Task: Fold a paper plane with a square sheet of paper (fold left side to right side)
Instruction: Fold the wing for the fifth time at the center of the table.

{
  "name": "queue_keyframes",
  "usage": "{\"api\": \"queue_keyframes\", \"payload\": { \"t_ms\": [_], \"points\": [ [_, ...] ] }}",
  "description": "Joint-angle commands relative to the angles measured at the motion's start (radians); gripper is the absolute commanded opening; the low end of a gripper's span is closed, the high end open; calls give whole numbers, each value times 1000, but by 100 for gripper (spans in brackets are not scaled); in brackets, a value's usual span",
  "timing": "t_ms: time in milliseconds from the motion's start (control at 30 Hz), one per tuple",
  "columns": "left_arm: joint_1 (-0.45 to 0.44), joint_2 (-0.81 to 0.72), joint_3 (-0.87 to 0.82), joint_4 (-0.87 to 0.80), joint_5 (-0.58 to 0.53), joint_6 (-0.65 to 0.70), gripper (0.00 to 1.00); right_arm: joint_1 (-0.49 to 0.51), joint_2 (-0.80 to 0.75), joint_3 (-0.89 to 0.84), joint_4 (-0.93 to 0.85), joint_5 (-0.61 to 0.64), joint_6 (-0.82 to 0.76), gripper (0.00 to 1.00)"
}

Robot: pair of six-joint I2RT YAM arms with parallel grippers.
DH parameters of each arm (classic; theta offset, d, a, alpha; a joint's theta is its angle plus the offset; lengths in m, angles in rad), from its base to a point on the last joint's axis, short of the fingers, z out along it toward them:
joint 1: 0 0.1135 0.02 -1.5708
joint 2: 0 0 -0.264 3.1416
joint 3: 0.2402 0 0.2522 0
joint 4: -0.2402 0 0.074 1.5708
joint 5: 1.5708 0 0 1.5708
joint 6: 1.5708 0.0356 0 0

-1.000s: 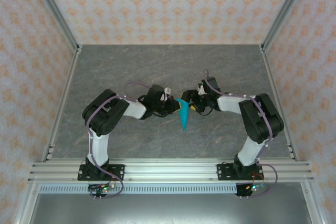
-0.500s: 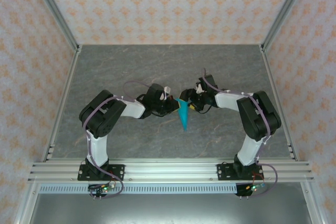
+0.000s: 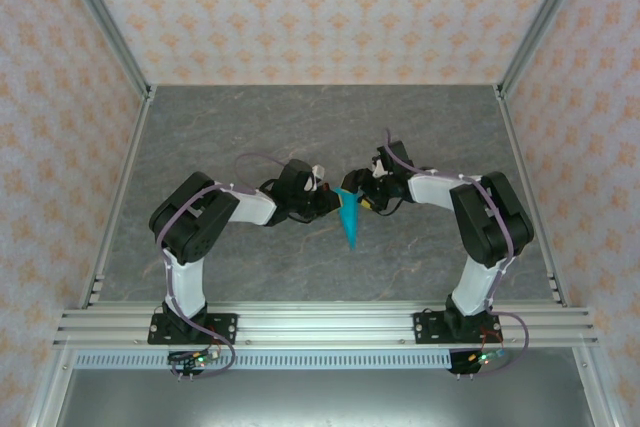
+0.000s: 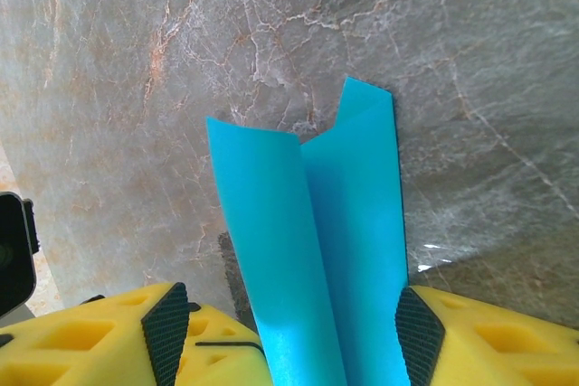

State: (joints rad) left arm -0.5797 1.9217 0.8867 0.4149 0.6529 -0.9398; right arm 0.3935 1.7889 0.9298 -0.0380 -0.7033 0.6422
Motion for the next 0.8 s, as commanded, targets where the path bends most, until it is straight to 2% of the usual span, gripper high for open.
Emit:
{"api": "queue_keyframes", "payload": {
  "t_ms": [0, 767],
  "points": [
    [10, 24, 30, -19, -19, 32, 0, 19, 37, 9, -54, 31, -20, 66],
    [11, 66, 36, -37, -35, 49, 0, 28, 17, 1, -30, 27, -21, 65]
  ]
}}
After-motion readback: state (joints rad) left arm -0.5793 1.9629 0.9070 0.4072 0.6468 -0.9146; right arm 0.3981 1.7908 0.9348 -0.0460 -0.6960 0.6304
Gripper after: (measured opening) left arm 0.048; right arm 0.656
